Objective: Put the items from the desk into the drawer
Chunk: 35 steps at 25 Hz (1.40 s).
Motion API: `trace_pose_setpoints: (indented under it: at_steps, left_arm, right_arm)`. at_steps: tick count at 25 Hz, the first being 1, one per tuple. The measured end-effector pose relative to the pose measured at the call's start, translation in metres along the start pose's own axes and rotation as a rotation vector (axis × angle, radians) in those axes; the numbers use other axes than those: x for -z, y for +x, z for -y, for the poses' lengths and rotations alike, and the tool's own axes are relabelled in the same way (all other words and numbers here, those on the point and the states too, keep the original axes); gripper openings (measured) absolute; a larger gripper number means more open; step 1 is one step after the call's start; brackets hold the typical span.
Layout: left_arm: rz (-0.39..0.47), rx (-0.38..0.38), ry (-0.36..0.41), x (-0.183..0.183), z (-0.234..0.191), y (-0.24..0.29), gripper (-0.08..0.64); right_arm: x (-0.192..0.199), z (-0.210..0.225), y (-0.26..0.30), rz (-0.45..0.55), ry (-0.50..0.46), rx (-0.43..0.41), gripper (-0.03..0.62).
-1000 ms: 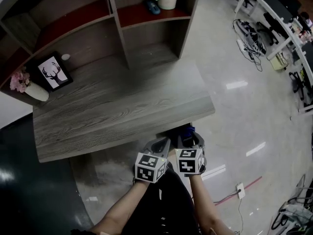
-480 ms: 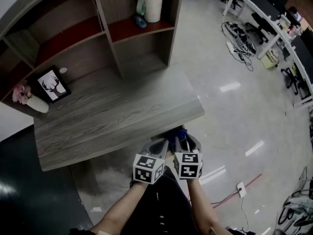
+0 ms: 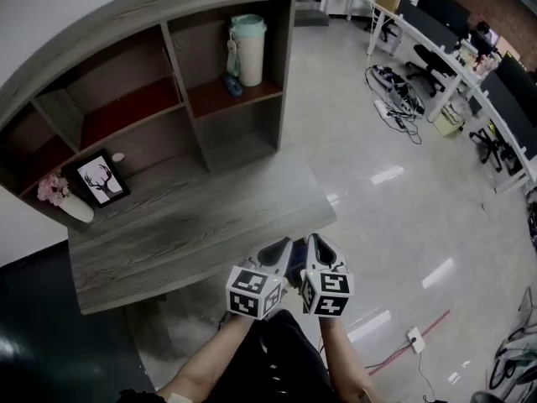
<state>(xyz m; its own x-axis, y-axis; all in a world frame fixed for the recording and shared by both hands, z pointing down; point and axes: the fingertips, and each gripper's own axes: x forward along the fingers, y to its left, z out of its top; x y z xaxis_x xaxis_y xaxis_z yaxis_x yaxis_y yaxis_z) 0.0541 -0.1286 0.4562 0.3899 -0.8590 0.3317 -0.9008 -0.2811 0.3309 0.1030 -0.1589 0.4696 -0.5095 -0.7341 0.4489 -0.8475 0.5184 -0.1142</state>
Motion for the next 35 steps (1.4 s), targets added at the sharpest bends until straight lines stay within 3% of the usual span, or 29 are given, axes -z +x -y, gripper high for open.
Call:
trace_pose_setpoints:
  at_steps: [8,15,26,35]
  left_arm:
    - [0.14,0.079,0.095,-0.078,0.031,-0.025,0.011]
    - [0.193,0.098,0.117,-0.104,0.038,-0.043,0.011]
    - [0.177,0.05,0.062,-0.079,0.022,-0.069,0.011]
    - [0.152,0.015,0.059,-0.067,0.012,-0.074,0.011]
  right_arm:
    - [-0.08,-0.004,-0.042,0.183,-0.018,0.014,0.012]
    - [-0.121,-0.015,-0.067,0.29,-0.04,0.02,0.012]
    - [-0.083,-0.006,-0.094,0.266,0.013,0.067,0.012]
    - [-0.067,0.004,-0.098,0.232,0.015,0.109,0.011]
